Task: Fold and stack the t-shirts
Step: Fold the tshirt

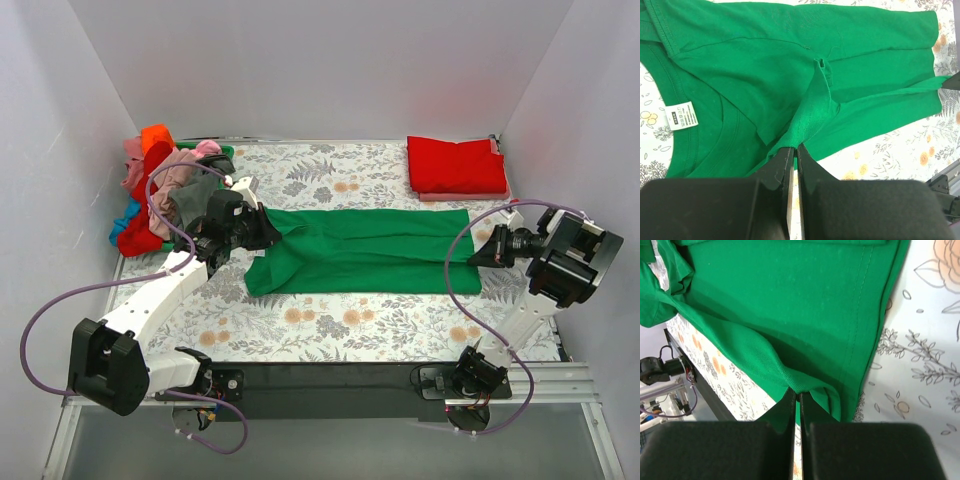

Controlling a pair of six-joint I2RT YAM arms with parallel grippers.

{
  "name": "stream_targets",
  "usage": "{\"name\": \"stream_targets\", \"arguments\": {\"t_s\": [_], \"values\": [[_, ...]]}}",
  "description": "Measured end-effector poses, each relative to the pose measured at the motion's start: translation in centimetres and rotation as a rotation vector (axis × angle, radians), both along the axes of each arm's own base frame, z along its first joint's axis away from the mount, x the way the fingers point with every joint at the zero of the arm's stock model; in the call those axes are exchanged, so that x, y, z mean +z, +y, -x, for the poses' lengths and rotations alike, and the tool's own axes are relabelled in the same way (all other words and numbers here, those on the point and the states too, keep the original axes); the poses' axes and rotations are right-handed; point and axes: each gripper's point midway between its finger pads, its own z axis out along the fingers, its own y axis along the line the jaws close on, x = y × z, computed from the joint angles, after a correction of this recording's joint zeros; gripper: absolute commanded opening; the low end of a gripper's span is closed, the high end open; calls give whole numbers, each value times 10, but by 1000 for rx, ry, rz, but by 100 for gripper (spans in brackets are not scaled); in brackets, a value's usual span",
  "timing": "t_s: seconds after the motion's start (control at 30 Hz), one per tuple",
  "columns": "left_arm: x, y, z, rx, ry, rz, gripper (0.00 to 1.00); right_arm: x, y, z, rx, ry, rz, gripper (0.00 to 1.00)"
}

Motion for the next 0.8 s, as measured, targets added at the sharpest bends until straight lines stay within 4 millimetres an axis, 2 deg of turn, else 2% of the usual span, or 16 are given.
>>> {"name": "stream_targets", "arguments": {"t_s": [0.43,0.6,0.67,0.8], "values": [[-1,0,0,-6,-3,-6,0,-2,0,-16,-5,7,10,1],[-7,-1,-2,-11,9,-11,0,-2,4,-20,5,7,11,21],[-11,-2,-4,-14,17,-13,0,-2,5,-22,11,3,13,33],[-22,-4,-6,-20,44,-21,0,2,6,-28,19,-12,23,40]]}}
